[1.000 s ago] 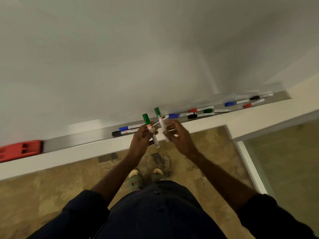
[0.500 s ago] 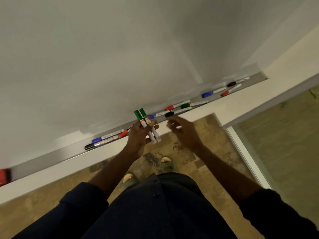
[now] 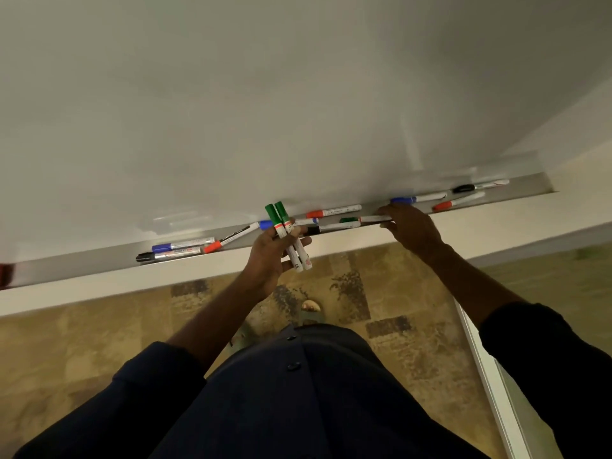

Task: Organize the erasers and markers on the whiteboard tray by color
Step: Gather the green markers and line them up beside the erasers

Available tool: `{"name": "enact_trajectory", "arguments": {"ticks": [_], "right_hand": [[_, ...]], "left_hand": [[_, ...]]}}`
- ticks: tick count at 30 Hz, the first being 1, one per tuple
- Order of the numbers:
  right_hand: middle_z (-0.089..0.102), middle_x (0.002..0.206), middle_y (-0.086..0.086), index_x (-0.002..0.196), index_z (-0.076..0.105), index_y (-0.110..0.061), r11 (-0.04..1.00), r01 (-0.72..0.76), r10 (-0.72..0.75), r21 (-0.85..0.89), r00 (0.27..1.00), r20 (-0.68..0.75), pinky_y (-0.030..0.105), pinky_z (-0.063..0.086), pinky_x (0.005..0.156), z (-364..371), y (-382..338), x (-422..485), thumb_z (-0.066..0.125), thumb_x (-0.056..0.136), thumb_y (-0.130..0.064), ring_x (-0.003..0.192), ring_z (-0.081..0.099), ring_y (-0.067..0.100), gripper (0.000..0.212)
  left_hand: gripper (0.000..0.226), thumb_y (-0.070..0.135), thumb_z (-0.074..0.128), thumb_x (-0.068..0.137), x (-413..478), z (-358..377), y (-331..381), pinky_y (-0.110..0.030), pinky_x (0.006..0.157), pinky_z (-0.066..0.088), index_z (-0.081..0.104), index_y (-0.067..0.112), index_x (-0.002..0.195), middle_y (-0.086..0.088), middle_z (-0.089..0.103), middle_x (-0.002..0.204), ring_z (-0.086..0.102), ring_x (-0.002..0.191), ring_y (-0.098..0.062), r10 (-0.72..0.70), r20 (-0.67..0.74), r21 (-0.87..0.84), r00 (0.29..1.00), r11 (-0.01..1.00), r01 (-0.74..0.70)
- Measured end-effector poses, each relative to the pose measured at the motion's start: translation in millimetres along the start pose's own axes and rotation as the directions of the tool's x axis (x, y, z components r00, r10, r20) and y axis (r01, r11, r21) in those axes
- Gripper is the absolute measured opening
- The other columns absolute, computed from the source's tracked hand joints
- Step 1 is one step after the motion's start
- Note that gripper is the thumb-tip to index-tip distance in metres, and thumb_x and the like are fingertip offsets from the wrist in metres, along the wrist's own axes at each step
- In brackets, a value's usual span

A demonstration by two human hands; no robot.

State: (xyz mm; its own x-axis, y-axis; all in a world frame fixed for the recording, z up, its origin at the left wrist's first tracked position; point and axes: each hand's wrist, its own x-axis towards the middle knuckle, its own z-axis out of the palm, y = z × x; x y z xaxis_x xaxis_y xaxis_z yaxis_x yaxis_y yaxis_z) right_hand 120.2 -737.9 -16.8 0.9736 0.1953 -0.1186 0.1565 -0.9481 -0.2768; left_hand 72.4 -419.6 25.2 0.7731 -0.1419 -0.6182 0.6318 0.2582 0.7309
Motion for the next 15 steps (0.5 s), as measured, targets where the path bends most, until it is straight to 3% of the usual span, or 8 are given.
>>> {"name": "enact_trajectory", "arguments": {"ticks": [3,7,9,11,15], "right_hand": [[0.07,0.114,0.007,0.116,0.069,-0.013,0.999,0.038,-0.038,0.002,0.999,0.038,0.04,0.055,0.087,-3,8,6,0.073,0.088,-0.018,0.106,0.065,0.028,0.03],[0.07,0.109,0.004,0.113,0.068,-0.016,0.998,0.052,-0.053,0.03,0.998,0.033,0.031,0.051,0.079,-5,14,8,0.072,0.089,-0.021,0.099,0.066,0.025,0.025],[0.07,0.107,0.003,0.112,0.069,-0.017,0.995,0.021,-0.022,0.097,1.0,0.001,0.035,0.052,0.079,-7,15,6,0.07,0.09,-0.022,0.097,0.066,0.024,0.023],[0.072,0.107,0.005,0.115,0.068,-0.013,0.968,-0.03,0.038,0.25,0.999,-0.027,0.037,0.057,0.081,-10,5,3,0.071,0.09,-0.018,0.096,0.068,0.023,0.025],[0.073,0.105,0.001,0.117,0.067,-0.007,0.782,-0.045,0.083,0.621,0.996,-0.032,0.006,0.052,0.075,-6,-54,-14,0.073,0.089,-0.015,0.086,0.067,-0.003,0.029]], "left_hand": [[0.035,0.019,0.062,0.101,0,11,-2,-0.056,0.097,0.056,0.06,0.01,0.135,-0.012,0.072,0.127,0.073,0.114,-0.025,-0.006,-0.02,-0.005,1.0,1.0,0.006],[0.024,0.017,0.06,0.102,1,22,-4,-0.054,0.095,0.057,0.063,0.019,0.126,-0.012,0.072,0.128,0.073,0.113,-0.025,-0.006,-0.023,-0.02,1.0,1.0,0.005],[0.019,0.016,0.06,0.102,1,24,-4,-0.053,0.094,0.058,0.066,0.02,0.12,-0.011,0.073,0.126,0.072,0.114,-0.025,0.002,-0.02,-0.018,1.0,1.0,-0.002],[0.017,0.016,0.062,0.102,0,24,-5,-0.05,0.092,0.06,0.068,0.021,0.117,-0.008,0.075,0.124,0.073,0.113,-0.023,0.011,-0.001,-0.02,1.0,1.0,-0.011],[0.021,0.014,0.063,0.1,-2,23,-6,-0.045,0.089,0.062,0.068,0.019,0.12,-0.01,0.074,0.127,0.071,0.117,-0.024,0.01,0.026,-0.053,1.0,0.999,-0.008]]}}
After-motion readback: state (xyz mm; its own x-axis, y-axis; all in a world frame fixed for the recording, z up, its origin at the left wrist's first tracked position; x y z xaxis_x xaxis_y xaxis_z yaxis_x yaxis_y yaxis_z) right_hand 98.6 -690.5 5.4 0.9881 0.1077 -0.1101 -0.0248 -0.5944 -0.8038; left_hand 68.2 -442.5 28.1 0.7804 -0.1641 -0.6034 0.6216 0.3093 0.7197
